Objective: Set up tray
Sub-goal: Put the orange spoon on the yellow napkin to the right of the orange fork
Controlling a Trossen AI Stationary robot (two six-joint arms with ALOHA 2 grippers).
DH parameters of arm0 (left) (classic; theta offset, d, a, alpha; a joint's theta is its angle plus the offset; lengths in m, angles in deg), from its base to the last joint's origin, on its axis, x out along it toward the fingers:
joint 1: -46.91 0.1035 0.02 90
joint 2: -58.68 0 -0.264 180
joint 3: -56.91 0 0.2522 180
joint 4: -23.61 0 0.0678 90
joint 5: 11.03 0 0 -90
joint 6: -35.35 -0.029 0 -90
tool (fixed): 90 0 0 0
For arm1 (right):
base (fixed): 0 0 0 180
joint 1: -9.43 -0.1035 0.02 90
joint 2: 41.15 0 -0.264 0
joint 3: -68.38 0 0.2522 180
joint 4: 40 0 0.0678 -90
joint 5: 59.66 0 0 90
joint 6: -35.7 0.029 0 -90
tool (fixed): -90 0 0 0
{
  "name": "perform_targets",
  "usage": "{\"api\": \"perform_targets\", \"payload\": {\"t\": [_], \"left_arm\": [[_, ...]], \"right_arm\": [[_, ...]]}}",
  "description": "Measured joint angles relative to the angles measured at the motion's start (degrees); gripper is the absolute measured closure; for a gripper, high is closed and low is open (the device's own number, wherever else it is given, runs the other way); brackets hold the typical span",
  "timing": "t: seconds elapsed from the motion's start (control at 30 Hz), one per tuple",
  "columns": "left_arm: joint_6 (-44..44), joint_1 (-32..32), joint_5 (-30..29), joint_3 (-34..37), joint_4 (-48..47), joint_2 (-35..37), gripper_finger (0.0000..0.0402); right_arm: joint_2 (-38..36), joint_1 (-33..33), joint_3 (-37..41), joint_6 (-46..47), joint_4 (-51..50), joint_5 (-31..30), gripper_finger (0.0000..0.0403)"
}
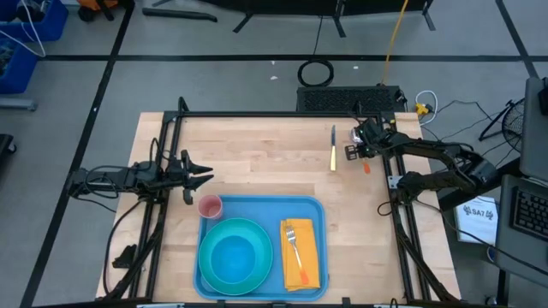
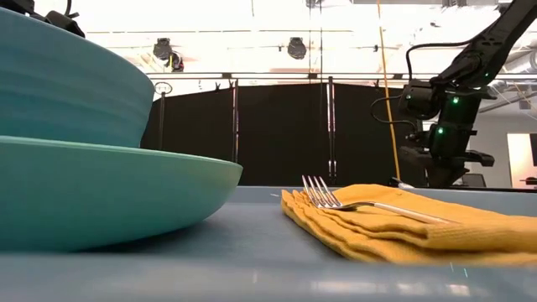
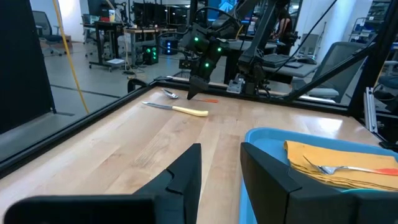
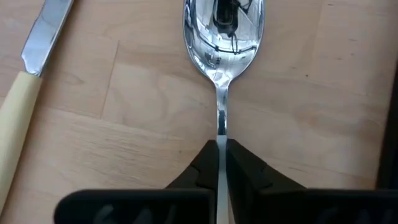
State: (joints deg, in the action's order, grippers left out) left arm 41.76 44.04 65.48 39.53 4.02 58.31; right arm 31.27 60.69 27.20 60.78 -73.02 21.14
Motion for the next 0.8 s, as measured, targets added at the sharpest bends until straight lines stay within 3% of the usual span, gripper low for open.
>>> {"api": "perform_targets", "payload": {"t": [0.2,0.37,0.43,0.63,0.8], "left_arm": [[0.0,0.02,0.0,0.0,0.0,0.0,0.0286],[-0.01,0.02,0.0,0.0,0.0,0.01,0.0286],[-0.01,0.02,0.0,0.0,-0.02,-0.01,0.0286],[0.0,0.02,0.0,0.0,0.0,0.01,0.0286],[-0.01,0.02,0.0,0.0,-0.02,0.0,0.0286]], "right_arm": [[-2.72,-0.12,0.2,1.24,0.64,2.95,0.04],[-10.16,-3.54,0.33,3.0,2.54,13.7,0.0401],[-14.03,-6.43,0.33,5.22,1.98,15.37,0.0401],[-25.62,-21.85,0.31,17.76,2.17,19.89,0.0402],[-29.86,-42.34,0.26,33.96,2.53,14.33,0.0402]]}}
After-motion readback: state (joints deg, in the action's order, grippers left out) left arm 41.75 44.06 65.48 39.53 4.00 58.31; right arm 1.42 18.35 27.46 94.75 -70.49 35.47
